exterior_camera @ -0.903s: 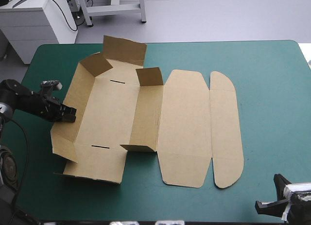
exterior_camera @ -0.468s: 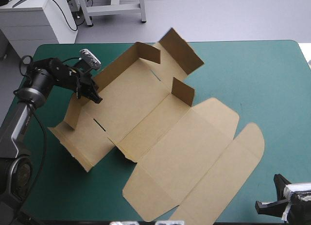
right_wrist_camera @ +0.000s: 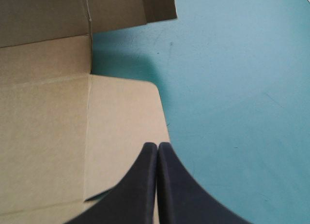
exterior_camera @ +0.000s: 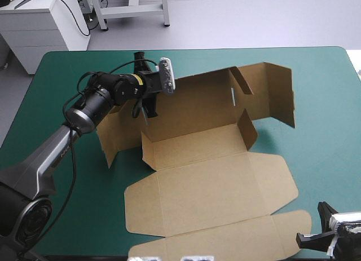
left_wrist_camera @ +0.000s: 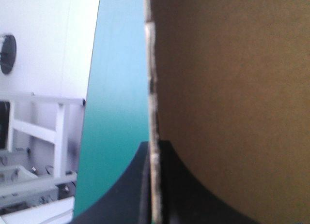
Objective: Fold the box
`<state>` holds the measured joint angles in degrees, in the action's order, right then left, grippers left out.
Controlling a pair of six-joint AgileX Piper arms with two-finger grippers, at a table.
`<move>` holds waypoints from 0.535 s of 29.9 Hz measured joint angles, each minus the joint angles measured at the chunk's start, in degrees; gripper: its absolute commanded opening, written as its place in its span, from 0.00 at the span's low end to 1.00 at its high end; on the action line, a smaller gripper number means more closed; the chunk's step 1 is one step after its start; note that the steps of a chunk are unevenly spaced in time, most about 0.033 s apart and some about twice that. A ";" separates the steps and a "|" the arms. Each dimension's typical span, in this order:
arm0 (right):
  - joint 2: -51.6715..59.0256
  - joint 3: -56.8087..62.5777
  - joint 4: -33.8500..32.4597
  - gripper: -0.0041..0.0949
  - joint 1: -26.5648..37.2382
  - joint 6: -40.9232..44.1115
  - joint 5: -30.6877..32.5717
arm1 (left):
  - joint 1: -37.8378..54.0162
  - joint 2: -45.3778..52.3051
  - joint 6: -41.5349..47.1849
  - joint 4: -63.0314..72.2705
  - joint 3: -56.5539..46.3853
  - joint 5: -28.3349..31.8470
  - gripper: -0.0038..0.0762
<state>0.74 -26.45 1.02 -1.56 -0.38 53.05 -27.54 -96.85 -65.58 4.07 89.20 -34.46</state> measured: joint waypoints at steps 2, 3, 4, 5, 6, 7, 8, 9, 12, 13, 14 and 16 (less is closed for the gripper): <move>0.00 0.00 0.00 0.02 0.00 0.00 0.00 | -2.96 -0.06 -1.40 -1.78 0.00 2.12 0.04; 0.00 0.00 0.00 0.02 0.00 0.00 0.00 | -4.12 -0.11 -1.61 -2.86 0.00 3.07 0.04; 0.00 0.00 0.00 0.02 0.00 0.00 0.00 | -5.55 -0.18 -1.82 -4.07 0.00 4.34 0.04; 0.00 0.00 0.00 0.02 0.00 0.00 0.00 | -6.91 -0.25 -1.95 -5.72 0.00 5.53 0.04; 0.00 0.00 0.00 0.02 0.00 0.00 -0.06 | -8.20 -0.31 -1.95 -6.99 0.00 6.66 0.04; 0.00 0.00 0.00 0.02 0.00 0.00 -0.18 | -9.18 -0.30 -1.95 -7.87 0.00 7.58 0.04; 0.00 0.00 0.00 0.02 0.00 0.00 -0.35 | -10.33 -0.36 -1.95 -8.86 0.00 8.56 0.04; 0.00 0.00 0.00 0.02 0.00 0.00 -0.64 | -11.37 -0.35 -1.95 -9.73 0.00 9.47 0.04; 0.00 0.00 -0.05 0.02 0.00 0.00 -0.89 | -13.94 -0.36 -0.81 -12.33 0.00 11.01 0.04; 0.00 0.00 -0.05 0.02 0.00 0.00 -0.89 | -14.82 -0.36 0.36 -13.34 -0.07 11.29 0.04; 0.00 0.00 -0.05 0.02 0.00 0.00 -0.89 | -15.66 -0.36 2.37 -15.08 -0.36 11.71 0.04; 0.00 0.00 -0.05 0.02 0.00 0.00 -0.89 | -17.16 -0.36 8.00 -19.48 -1.21 12.61 0.04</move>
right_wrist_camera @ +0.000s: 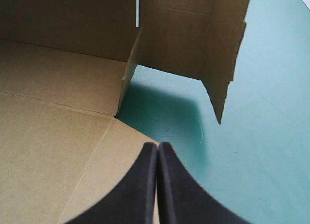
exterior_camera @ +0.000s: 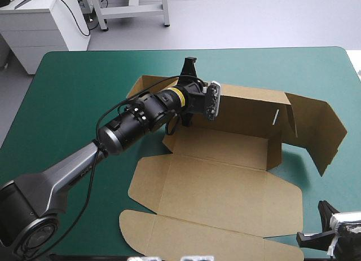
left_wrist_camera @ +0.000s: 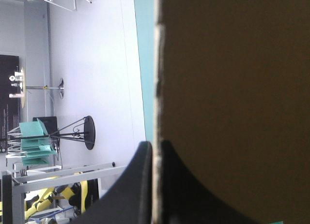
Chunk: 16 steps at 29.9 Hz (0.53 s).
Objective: Fold the box
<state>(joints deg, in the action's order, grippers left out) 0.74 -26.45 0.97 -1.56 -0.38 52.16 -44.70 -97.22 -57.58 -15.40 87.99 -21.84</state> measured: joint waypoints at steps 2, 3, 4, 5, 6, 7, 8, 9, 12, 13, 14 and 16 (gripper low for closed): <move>0.00 0.00 0.00 0.02 0.00 0.00 0.00 | -1.68 0.00 6.73 -6.67 -1.65 0.71 0.04; 0.00 0.00 0.00 0.02 0.00 0.00 0.00 | -2.35 0.00 9.71 -10.67 -2.52 0.98 0.04; 0.00 0.00 0.00 0.02 0.00 0.00 -0.05 | -3.17 0.00 13.78 -15.11 -3.72 1.22 0.04; 0.00 0.00 0.00 0.02 0.00 0.00 -0.05 | -3.96 0.00 18.31 -19.83 -4.97 1.37 0.04; 0.00 0.00 0.00 0.02 0.00 0.00 -0.05 | -4.66 0.00 22.25 -23.81 -6.19 1.67 0.04; 0.00 0.00 0.05 0.02 0.00 0.00 -0.05 | -5.27 0.00 27.48 -28.96 -7.43 2.03 0.04; 0.00 0.00 0.05 0.02 0.00 0.00 -0.05 | -5.87 0.00 32.91 -34.40 -8.63 2.30 0.04; 0.00 0.00 0.18 0.02 0.00 0.00 -0.05 | -6.38 0.00 37.30 -38.78 -9.56 2.30 0.04; 0.00 0.00 0.81 0.02 0.00 0.00 -0.05 | -8.29 0.17 53.17 -54.22 -12.75 0.54 0.04; 0.00 0.00 0.99 0.02 0.00 0.38 -0.05 | -9.02 0.17 58.26 -60.62 -13.92 -0.50 0.04; 0.00 0.00 1.13 0.02 0.00 0.38 -0.05 | -9.69 0.23 63.04 -65.56 -15.09 -1.67 0.04; -1.10 -0.40 1.29 0.02 0.00 0.38 0.01 | -10.73 0.23 70.58 -73.19 -17.14 -3.59 0.04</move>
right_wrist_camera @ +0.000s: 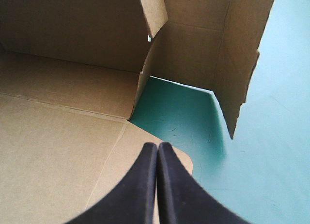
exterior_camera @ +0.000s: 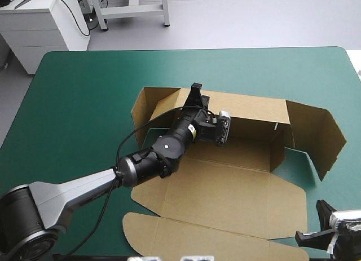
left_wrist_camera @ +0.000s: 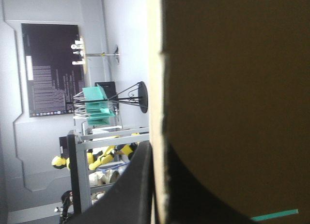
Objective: Fold the box
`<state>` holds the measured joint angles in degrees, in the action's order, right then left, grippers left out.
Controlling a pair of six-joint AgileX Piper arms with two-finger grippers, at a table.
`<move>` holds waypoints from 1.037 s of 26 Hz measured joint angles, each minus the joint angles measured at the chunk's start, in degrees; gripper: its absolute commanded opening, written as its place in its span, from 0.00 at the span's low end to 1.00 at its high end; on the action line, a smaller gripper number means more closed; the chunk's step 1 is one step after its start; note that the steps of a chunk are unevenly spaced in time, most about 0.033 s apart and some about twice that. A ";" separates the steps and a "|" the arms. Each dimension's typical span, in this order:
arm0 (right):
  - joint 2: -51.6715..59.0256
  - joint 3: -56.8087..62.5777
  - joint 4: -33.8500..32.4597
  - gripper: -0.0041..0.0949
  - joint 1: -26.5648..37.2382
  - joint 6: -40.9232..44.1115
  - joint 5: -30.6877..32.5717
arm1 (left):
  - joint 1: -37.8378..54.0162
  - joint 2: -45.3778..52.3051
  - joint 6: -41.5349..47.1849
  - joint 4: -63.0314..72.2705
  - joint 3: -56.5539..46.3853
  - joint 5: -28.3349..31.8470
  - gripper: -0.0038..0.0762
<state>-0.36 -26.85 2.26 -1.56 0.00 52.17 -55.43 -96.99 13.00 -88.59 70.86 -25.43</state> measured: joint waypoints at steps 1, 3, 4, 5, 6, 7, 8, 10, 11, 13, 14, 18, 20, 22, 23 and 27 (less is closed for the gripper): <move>-1.26 -0.51 0.06 0.02 0.00 0.00 0.00 | -0.30 0.00 3.35 -3.47 -1.09 -0.71 0.04; -4.58 -2.07 0.17 0.02 0.00 0.00 -0.85 | -0.63 0.11 7.91 -8.08 -2.89 -1.47 0.04; -6.08 -3.06 0.18 0.02 0.00 0.00 -1.50 | -0.65 0.27 8.95 -9.17 -3.54 -1.62 0.04; -8.00 -4.18 0.23 0.02 0.00 0.00 -2.59 | -0.65 0.37 9.86 -10.11 -4.07 -1.95 0.04; -9.56 -5.17 0.28 0.02 0.00 0.00 -3.58 | -0.70 0.38 10.42 -10.70 -4.41 -2.24 0.04; -11.55 -6.54 0.28 0.02 0.00 0.00 -4.94 | -0.76 0.48 10.81 -11.30 -4.78 -2.75 0.04; -13.62 -8.04 0.28 0.02 0.00 0.00 -6.18 | -0.89 0.50 11.05 -11.77 -5.02 -3.31 0.04; -18.08 -10.96 0.28 0.02 0.00 0.43 -8.59 | -1.15 0.50 11.44 -11.82 -5.36 -4.57 0.04; -20.51 -12.63 0.28 0.02 0.00 1.02 -9.61 | -1.21 0.50 11.55 -11.82 -5.49 -5.20 0.04; -25.69 -16.14 0.35 0.02 0.00 2.22 -11.63 | -1.21 0.50 11.61 -11.82 -5.73 -5.80 0.04; -27.83 -17.96 0.59 0.02 0.00 2.65 -12.48 | -1.21 0.50 11.61 -11.82 -5.81 -5.86 0.04; -38.20 -25.78 1.36 0.02 0.00 3.58 -15.81 | -1.21 0.58 11.66 -11.82 -5.81 -5.86 0.04; -43.26 -29.87 1.31 0.02 0.00 3.71 -16.11 | -1.21 0.58 11.66 -11.82 -5.81 -5.86 0.04; -51.67 -36.24 1.31 0.02 0.00 3.79 -16.12 | -1.21 0.63 11.66 -11.82 -5.81 -5.86 0.04; -55.94 -38.78 1.31 0.02 0.00 4.09 -16.12 | -1.21 0.63 11.66 -11.82 -5.81 -5.86 0.04; -69.61 -48.16 -0.95 0.02 0.00 6.84 -12.31 | -1.21 0.69 11.66 -11.82 -5.81 -5.86 0.04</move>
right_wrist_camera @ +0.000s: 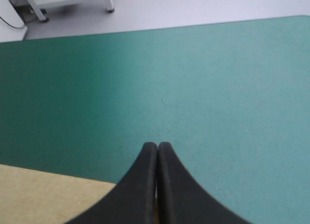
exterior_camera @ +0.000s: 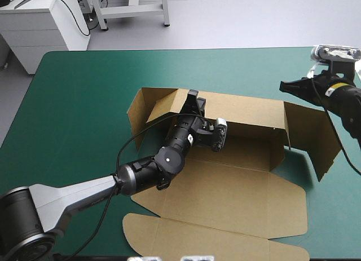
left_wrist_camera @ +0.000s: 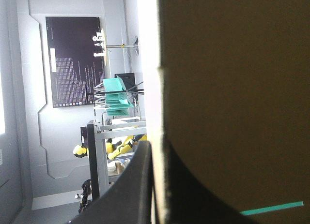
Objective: Fold the box
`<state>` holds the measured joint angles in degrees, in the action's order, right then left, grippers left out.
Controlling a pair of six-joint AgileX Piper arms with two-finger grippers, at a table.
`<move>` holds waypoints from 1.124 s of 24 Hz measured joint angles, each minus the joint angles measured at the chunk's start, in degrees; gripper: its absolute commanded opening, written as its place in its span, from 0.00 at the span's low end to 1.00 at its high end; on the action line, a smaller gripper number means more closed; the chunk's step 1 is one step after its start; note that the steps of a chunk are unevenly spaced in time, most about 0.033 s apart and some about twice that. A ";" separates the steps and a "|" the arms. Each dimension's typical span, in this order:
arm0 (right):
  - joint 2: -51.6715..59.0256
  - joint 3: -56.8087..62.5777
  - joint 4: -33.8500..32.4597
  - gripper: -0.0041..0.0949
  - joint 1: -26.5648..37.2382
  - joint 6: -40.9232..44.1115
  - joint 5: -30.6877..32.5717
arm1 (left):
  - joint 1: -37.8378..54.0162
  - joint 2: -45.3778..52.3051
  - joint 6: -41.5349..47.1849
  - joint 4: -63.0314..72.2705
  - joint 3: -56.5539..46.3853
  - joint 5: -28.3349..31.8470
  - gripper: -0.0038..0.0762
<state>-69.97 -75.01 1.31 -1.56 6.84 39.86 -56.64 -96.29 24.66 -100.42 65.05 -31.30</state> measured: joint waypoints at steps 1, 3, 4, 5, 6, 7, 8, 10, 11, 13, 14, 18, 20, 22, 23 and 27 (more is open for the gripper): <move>-1.92 -0.98 -0.70 0.02 0.00 0.66 1.46 | 0.00 0.00 0.00 0.00 0.00 0.00 0.04; -7.40 -3.97 -3.15 0.02 0.00 2.17 6.65 | 0.00 0.00 0.00 0.00 0.00 -0.04 0.04; -8.55 -4.38 -3.50 0.02 0.00 2.33 7.78 | 0.00 0.00 0.00 0.00 0.00 -0.06 0.04; -9.56 -4.57 -3.80 0.02 0.00 2.47 8.89 | 0.00 0.00 0.00 0.00 0.00 -0.06 0.04; -10.01 -4.63 -4.25 0.02 0.00 2.52 9.75 | 0.00 0.00 0.00 0.00 0.00 -0.12 0.04; -10.36 -4.63 -4.87 0.02 0.00 2.57 10.83 | 0.00 0.00 0.00 0.00 0.00 -0.12 0.04; -10.57 -4.63 -5.53 0.02 0.00 2.59 11.89 | 0.00 0.00 0.00 0.00 0.00 -0.12 0.04; -10.56 -4.68 -5.70 0.02 0.65 2.71 14.14 | 0.00 0.00 0.00 0.00 0.00 -0.12 0.04; -10.56 -4.75 -5.29 0.02 1.27 2.41 15.21 | 0.00 0.00 0.00 0.00 0.00 -0.12 0.04; -10.56 -4.82 -3.97 0.02 2.79 0.64 17.47 | 0.00 0.00 0.00 0.00 -0.06 -0.12 0.04; -10.56 -4.85 -3.02 0.02 3.69 -0.78 18.79 | 0.00 0.00 0.00 0.00 -0.06 -0.12 0.04; -10.32 -4.85 3.08 0.02 6.66 -6.28 23.29 | 0.00 0.00 0.00 0.00 -0.06 -0.18 0.04; -9.68 -4.85 6.55 0.02 7.08 -9.93 25.87 | 0.00 0.00 0.00 0.00 -0.08 -0.34 0.04; -9.23 -4.85 9.31 0.02 7.08 -12.07 28.24 | 0.00 0.00 0.00 0.00 -0.08 -0.34 0.04; -9.01 -4.61 10.39 0.02 7.08 -12.69 28.64 | 0.00 0.00 0.00 0.00 -0.08 -0.34 0.04; -6.69 -0.67 14.37 0.02 7.08 -14.95 27.39 | 0.00 0.00 0.00 0.00 -0.08 -0.35 0.04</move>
<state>-76.66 -75.68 15.68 5.51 -8.11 67.25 -56.64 -96.29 24.66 -100.42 64.96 -31.65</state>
